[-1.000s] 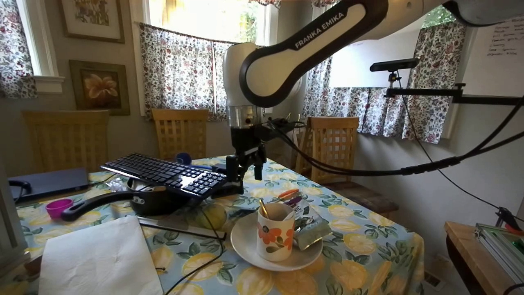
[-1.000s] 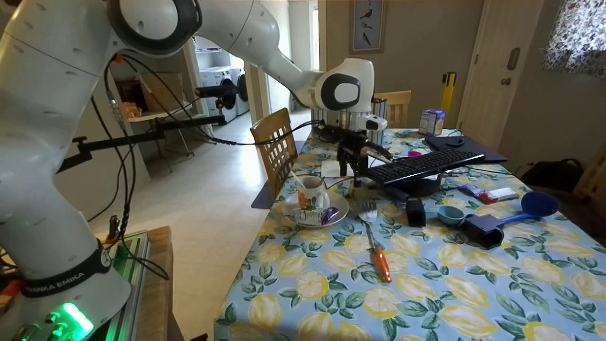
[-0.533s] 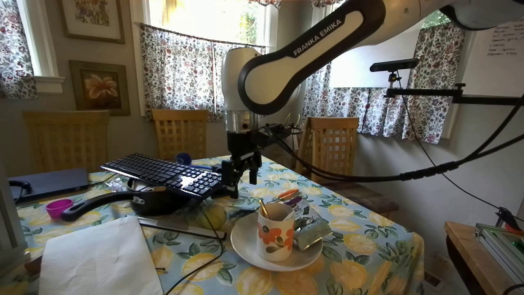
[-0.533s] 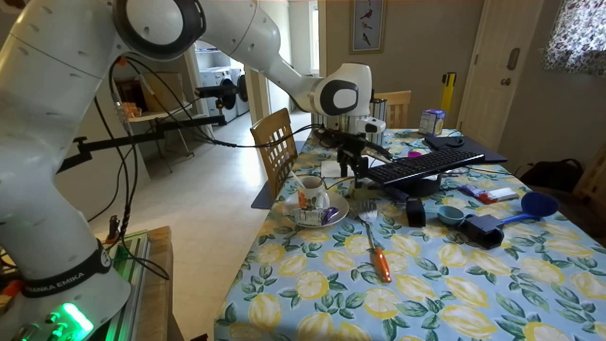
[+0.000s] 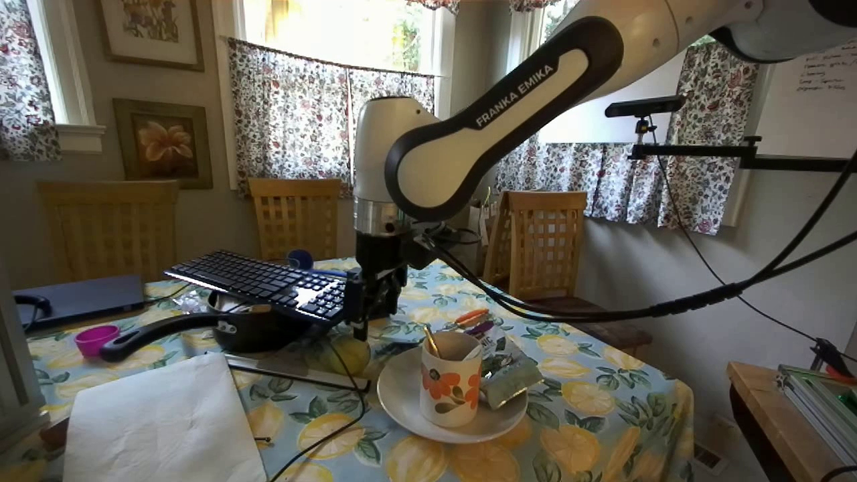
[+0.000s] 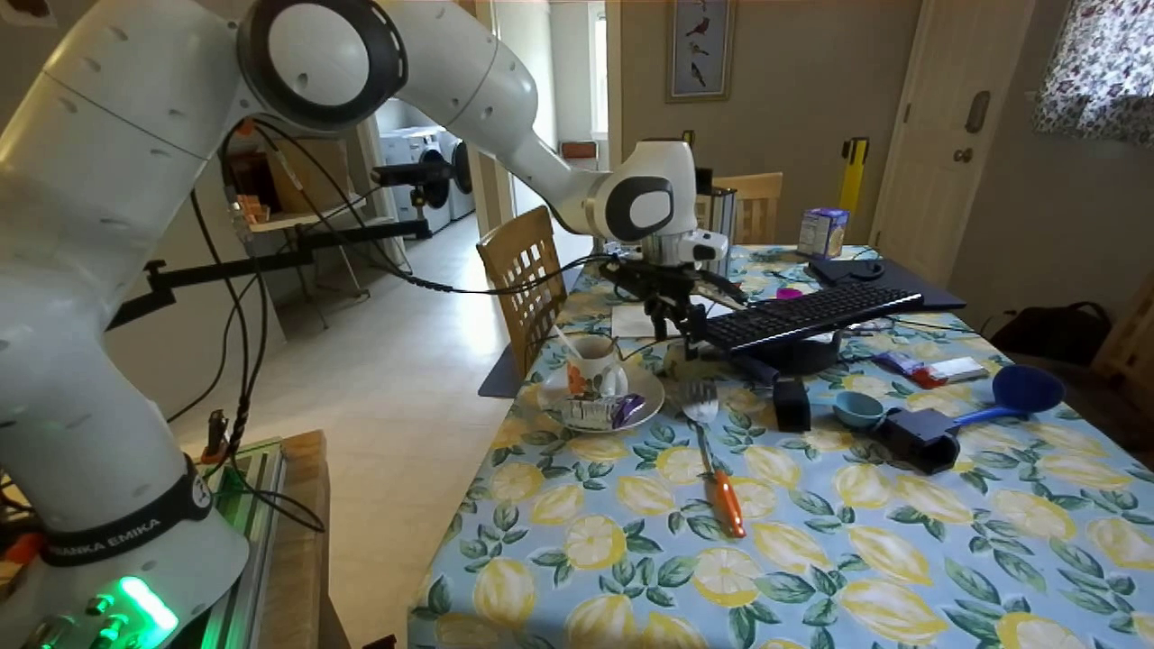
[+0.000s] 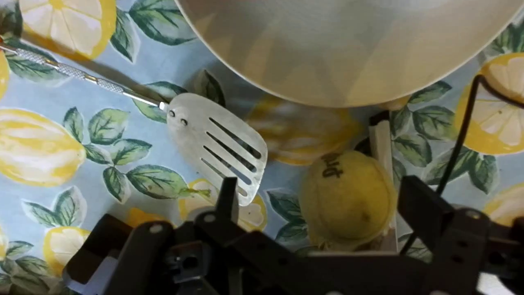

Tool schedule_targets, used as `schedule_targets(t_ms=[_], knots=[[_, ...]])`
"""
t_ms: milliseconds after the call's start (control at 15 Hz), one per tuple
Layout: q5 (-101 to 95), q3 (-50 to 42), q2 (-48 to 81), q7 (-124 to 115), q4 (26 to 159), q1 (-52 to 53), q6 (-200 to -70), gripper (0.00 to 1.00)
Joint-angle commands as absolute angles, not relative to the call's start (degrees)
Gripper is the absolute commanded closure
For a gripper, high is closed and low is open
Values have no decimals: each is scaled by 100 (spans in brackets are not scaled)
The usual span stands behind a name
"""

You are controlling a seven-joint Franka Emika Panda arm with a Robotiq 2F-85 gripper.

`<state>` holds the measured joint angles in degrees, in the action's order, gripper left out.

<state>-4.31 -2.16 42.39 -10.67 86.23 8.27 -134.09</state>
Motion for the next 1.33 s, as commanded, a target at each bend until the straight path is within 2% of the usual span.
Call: schedule_targets(t_ms=[0, 400, 1000, 1067, 1133, 1267], knots=[[-657, -225, 4464, -915, 8485, 924, -13698, 0], [-987, -417, 4627, -1038, 8543, 1180, -14320, 0], [-962, -507, 4933, -1032, 8356, 1234, -14441, 0], [-967, -510, 4976, -1031, 8317, 1245, -14420, 25], [-980, -524, 5009, -1041, 8286, 1264, -14408, 26], [-999, -549, 5060, -1066, 8223, 1303, -14406, 41]])
